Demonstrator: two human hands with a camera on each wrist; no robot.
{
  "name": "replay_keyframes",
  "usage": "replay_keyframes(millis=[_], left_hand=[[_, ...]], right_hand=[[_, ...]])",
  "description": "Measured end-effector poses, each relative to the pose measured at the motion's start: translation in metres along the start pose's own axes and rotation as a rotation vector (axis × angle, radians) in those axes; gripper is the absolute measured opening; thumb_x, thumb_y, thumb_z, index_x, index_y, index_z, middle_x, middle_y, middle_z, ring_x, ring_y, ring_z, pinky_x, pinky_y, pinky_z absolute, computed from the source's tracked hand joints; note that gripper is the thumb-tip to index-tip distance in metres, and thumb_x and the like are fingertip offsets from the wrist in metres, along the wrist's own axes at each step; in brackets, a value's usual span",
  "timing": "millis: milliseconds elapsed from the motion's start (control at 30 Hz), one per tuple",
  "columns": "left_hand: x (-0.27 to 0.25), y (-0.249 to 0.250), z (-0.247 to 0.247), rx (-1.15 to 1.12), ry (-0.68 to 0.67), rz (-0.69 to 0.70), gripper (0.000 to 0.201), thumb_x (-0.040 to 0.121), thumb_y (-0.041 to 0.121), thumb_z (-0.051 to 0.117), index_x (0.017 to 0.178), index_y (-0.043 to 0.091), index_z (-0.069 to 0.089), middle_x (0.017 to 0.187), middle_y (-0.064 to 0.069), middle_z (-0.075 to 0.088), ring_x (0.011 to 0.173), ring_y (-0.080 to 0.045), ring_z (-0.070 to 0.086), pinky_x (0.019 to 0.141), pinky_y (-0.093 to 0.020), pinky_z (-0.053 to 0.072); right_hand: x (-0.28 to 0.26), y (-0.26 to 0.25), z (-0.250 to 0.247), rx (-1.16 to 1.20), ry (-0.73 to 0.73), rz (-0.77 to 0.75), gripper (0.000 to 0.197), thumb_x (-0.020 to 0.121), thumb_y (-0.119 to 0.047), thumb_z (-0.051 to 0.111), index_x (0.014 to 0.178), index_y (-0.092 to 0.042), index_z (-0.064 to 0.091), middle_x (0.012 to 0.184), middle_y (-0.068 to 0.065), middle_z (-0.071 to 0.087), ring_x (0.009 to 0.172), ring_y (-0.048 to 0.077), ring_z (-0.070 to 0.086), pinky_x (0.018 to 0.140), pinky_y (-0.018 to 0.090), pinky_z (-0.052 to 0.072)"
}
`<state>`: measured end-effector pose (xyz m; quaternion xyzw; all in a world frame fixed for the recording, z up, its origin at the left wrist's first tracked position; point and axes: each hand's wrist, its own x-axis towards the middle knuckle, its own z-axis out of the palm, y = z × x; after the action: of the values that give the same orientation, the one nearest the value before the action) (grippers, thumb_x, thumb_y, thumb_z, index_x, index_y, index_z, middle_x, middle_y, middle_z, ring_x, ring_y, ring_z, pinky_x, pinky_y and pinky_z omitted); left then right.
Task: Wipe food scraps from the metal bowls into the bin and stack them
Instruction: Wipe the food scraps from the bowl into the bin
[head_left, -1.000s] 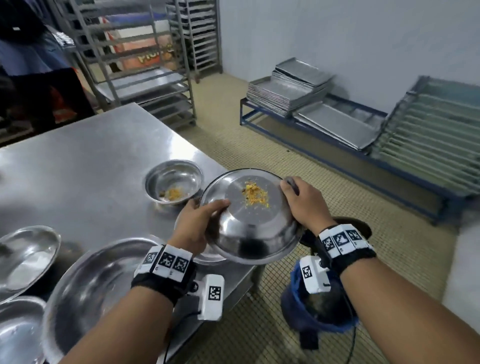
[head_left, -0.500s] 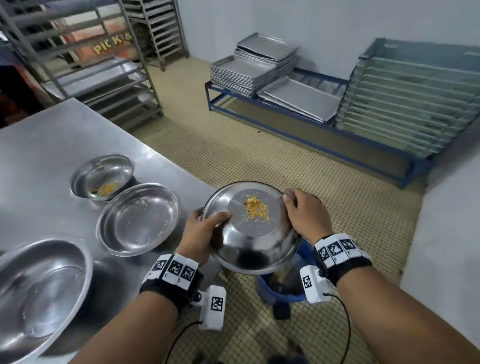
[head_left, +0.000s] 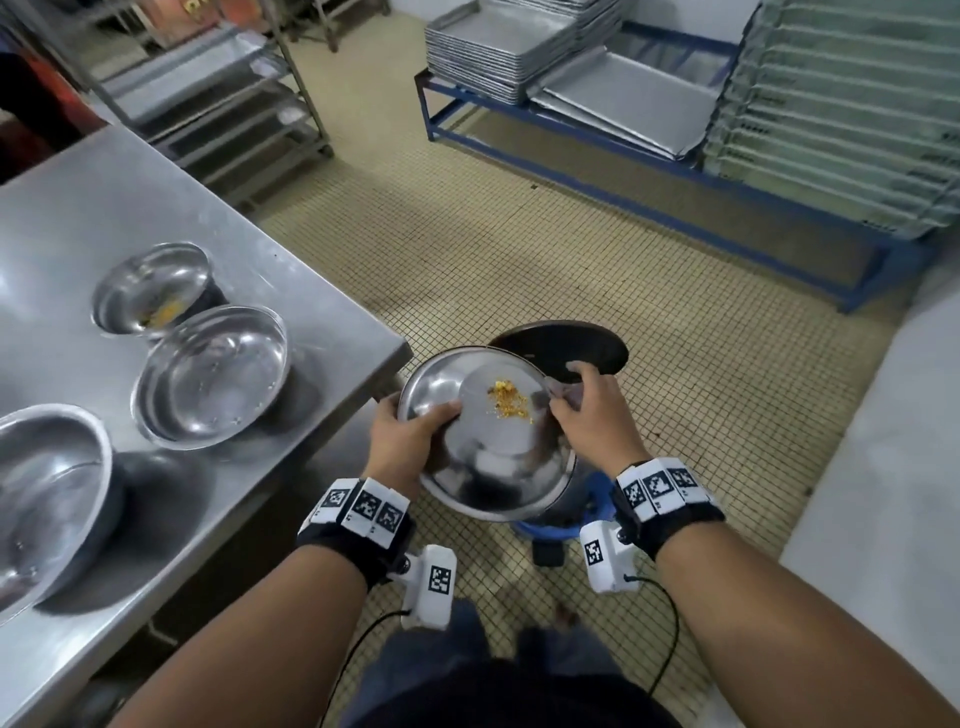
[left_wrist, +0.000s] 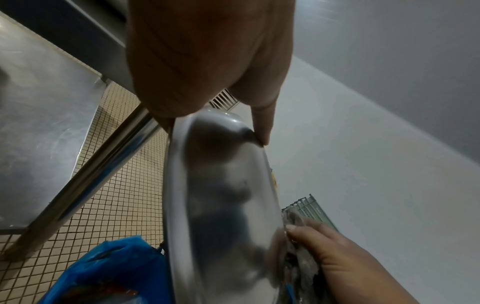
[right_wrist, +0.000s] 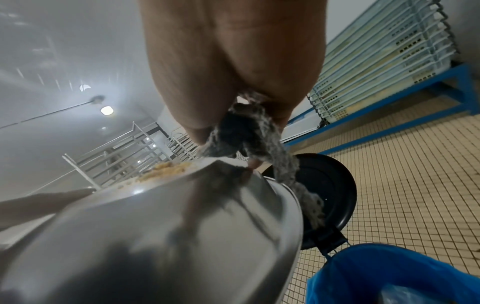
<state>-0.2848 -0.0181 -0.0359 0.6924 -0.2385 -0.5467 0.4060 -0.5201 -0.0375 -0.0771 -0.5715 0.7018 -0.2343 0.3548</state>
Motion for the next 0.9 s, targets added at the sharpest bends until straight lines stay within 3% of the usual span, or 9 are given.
replay_keyframes(millis=[133, 333, 467, 533, 567, 700, 767, 900], left_hand=[[0.006, 0.0, 0.01, 0.039, 0.016, 0.013, 0.072, 0.08, 0.018, 0.09, 0.139, 0.014, 0.049, 0.12, -0.012, 0.069, 0.1, -0.031, 0.074, 0.083, -0.047, 0.064], [0.018, -0.005, 0.02, 0.112, 0.03, -0.025, 0.068, 0.081, 0.02, 0.089, 0.134, 0.021, 0.047, 0.12, -0.009, 0.066, 0.102, -0.031, 0.071, 0.088, -0.051, 0.063], [0.022, -0.01, 0.031, 0.179, 0.04, -0.021, 0.068, 0.083, 0.021, 0.087, 0.136, 0.023, 0.045, 0.119, -0.006, 0.064, 0.102, -0.028, 0.07, 0.084, -0.045, 0.062], [0.025, -0.011, 0.035, 0.193, 0.042, -0.03, 0.063, 0.084, 0.02, 0.086, 0.131, 0.025, 0.044, 0.118, -0.005, 0.064, 0.102, -0.028, 0.07, 0.086, -0.046, 0.062], [0.026, -0.011, 0.037, 0.202, 0.046, -0.034, 0.062, 0.084, 0.02, 0.086, 0.129, 0.026, 0.044, 0.117, -0.005, 0.064, 0.101, -0.028, 0.07, 0.088, -0.047, 0.062], [0.032, -0.011, 0.04, 0.246, 0.061, -0.026, 0.06, 0.084, 0.02, 0.086, 0.128, 0.023, 0.045, 0.116, -0.006, 0.064, 0.098, -0.028, 0.071, 0.082, -0.044, 0.063], [0.034, -0.01, 0.042, 0.257, 0.074, -0.025, 0.06, 0.084, 0.021, 0.086, 0.128, 0.024, 0.045, 0.119, -0.008, 0.065, 0.1, -0.03, 0.071, 0.084, -0.047, 0.063], [0.037, -0.007, 0.05, 0.303, 0.088, 0.002, 0.066, 0.085, 0.022, 0.087, 0.136, 0.02, 0.046, 0.123, -0.008, 0.066, 0.104, -0.031, 0.071, 0.09, -0.052, 0.063]], right_hand=[[0.004, 0.011, -0.002, 0.163, 0.14, 0.023, 0.034, 0.094, -0.035, 0.069, 0.121, -0.023, 0.052, 0.104, -0.001, 0.072, 0.088, 0.016, 0.07, 0.077, 0.042, 0.06], [0.007, 0.028, 0.006, 0.149, 0.221, 0.089, 0.021, 0.096, -0.042, 0.063, 0.107, -0.025, 0.057, 0.092, -0.003, 0.073, 0.084, 0.019, 0.069, 0.072, 0.04, 0.058], [0.005, 0.027, 0.013, 0.159, 0.242, 0.084, 0.019, 0.098, -0.042, 0.062, 0.104, -0.025, 0.055, 0.082, -0.01, 0.069, 0.071, 0.009, 0.065, 0.058, 0.027, 0.05], [0.004, 0.022, 0.016, 0.224, 0.257, 0.083, 0.018, 0.099, -0.036, 0.062, 0.104, -0.023, 0.051, 0.077, -0.014, 0.064, 0.061, -0.002, 0.061, 0.049, 0.01, 0.04], [0.005, 0.021, 0.018, 0.251, 0.27, 0.083, 0.019, 0.1, -0.034, 0.063, 0.105, -0.022, 0.049, 0.077, -0.015, 0.063, 0.061, -0.004, 0.059, 0.048, 0.008, 0.039], [0.004, 0.02, 0.027, 0.303, 0.282, 0.038, 0.018, 0.1, -0.034, 0.062, 0.103, -0.024, 0.047, 0.085, -0.011, 0.065, 0.07, 0.001, 0.065, 0.053, 0.009, 0.04], [0.002, 0.022, 0.033, 0.313, 0.256, 0.006, 0.015, 0.1, -0.035, 0.062, 0.105, -0.026, 0.05, 0.088, -0.012, 0.065, 0.073, 0.0, 0.066, 0.056, 0.011, 0.044], [-0.004, 0.023, 0.045, 0.292, 0.255, -0.116, 0.02, 0.099, -0.032, 0.064, 0.115, -0.02, 0.061, 0.104, -0.008, 0.068, 0.093, 0.005, 0.062, 0.079, 0.018, 0.048]])
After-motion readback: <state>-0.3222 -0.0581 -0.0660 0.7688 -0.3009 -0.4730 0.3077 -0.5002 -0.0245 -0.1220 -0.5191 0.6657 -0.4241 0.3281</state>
